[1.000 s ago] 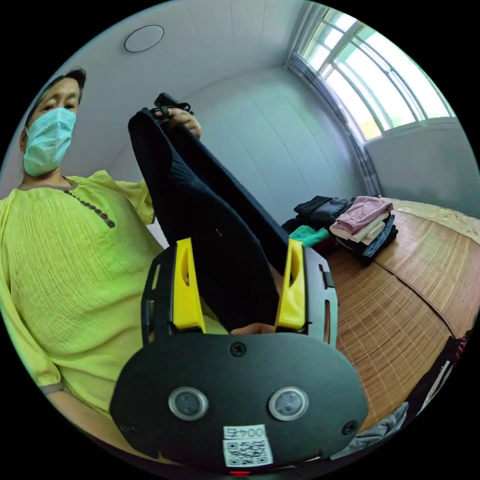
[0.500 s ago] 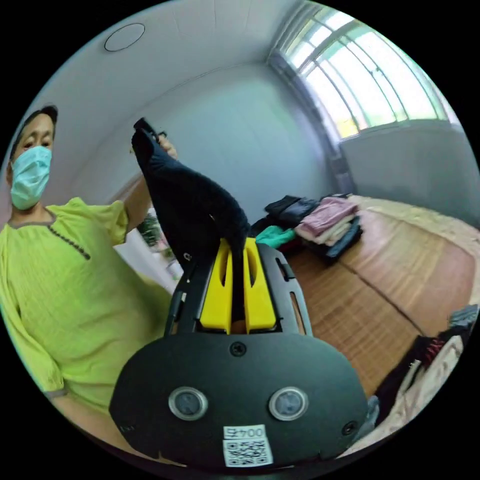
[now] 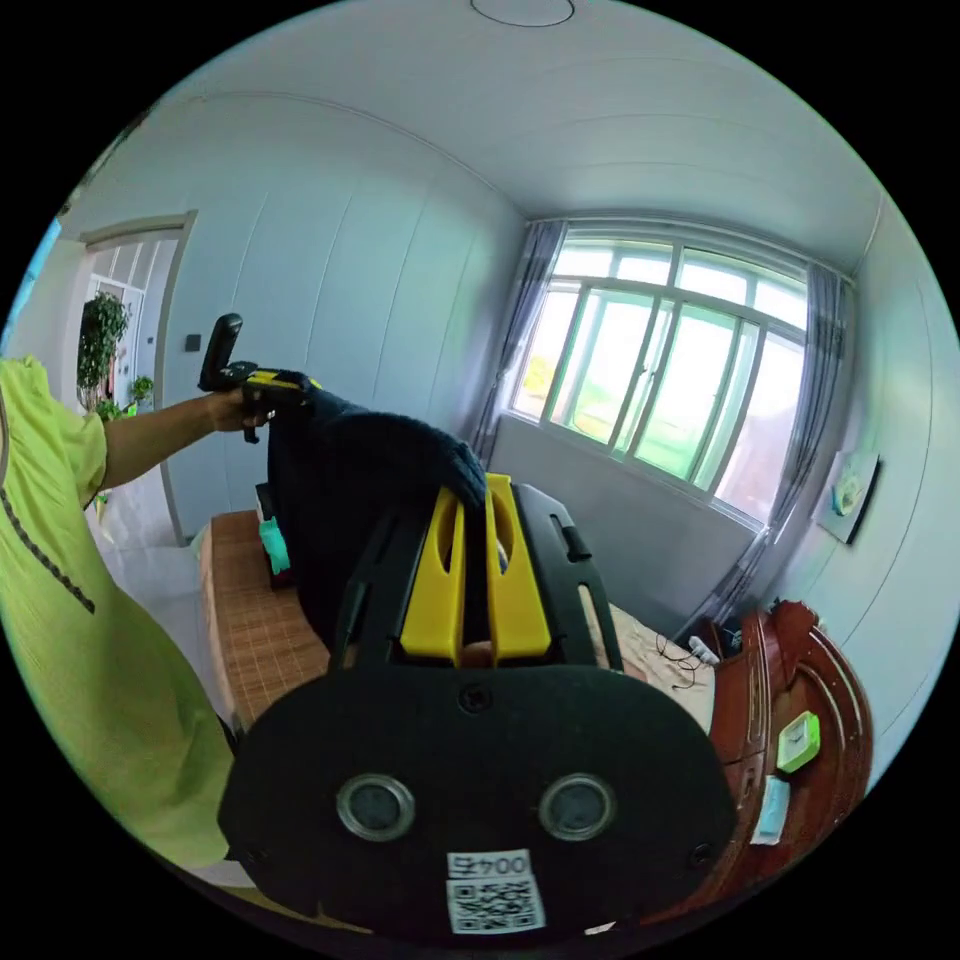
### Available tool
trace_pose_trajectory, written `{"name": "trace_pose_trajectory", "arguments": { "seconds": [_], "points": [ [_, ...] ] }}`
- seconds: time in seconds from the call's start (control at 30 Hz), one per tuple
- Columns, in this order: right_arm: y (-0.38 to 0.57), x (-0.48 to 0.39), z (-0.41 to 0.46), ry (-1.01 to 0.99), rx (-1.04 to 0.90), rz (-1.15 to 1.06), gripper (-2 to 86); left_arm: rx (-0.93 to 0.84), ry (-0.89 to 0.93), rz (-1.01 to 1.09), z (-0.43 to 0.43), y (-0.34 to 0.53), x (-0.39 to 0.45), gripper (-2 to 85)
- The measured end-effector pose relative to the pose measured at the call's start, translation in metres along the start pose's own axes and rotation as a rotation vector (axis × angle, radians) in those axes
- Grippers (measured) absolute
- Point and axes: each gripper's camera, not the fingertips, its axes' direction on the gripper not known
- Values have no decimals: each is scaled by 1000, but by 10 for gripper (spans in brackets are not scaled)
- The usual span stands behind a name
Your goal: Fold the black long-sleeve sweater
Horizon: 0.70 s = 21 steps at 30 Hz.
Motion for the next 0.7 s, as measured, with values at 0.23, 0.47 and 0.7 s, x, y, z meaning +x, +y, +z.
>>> {"name": "trace_pose_trajectory", "arguments": {
  "seconds": [0.23,0.47,0.7],
  "points": [
    [53,-34,-27,-6,-52,175,22,35,71,27,-36,1,41,3],
    [49,-53,-44,-68,-43,303,25,-144,154,12,-71,-91,28,3],
    [29,-38,31,-65,-192,348,32,-319,255,-91,-1,-177,-71,5]
  ]
}}
